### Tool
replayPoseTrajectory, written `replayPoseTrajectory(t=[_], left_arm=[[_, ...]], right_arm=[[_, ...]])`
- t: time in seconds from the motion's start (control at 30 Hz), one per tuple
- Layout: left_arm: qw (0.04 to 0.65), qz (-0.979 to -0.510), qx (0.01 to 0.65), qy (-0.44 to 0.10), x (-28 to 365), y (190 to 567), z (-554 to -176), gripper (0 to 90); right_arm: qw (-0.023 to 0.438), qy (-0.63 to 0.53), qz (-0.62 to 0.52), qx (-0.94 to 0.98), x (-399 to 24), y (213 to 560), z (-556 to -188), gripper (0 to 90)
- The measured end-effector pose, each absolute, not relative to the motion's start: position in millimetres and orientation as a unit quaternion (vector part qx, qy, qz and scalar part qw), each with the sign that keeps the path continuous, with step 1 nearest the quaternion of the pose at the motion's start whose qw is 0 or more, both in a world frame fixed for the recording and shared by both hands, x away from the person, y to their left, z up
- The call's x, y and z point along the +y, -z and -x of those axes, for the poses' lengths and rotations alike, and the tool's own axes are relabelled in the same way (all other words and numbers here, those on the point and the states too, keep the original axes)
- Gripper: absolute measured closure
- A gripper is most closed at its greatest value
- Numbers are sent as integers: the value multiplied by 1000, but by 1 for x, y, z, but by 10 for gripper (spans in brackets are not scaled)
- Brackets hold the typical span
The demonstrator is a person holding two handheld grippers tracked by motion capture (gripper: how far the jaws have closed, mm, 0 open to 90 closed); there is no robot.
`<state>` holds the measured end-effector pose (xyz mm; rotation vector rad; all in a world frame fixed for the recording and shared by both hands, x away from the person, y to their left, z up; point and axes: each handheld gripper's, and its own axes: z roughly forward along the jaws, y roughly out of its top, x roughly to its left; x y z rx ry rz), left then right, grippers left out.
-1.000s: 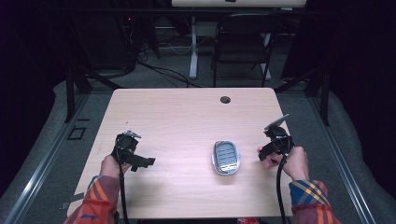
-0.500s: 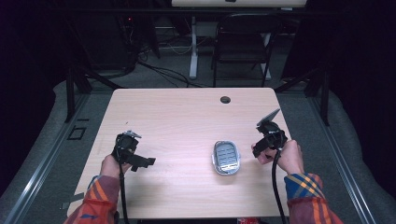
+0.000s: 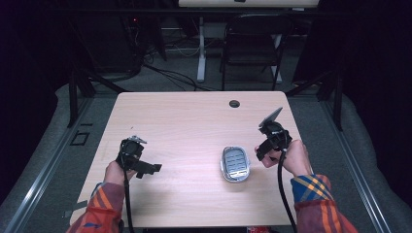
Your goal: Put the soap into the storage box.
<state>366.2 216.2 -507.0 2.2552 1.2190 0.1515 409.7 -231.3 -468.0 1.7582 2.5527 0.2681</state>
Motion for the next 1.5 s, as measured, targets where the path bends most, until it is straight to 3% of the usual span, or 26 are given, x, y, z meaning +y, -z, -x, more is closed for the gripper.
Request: replayPoseTrajectory(t=[0.9,1.5], left_arm=[[281,-845,452,-57,215,507,-367,0],[284,-844,452,-55,214,507,-368,0]], right_arm=[[19,-85,-537,839,-204,443,-412,367],[8,-76,-517,853,-178,447,-418,367]])
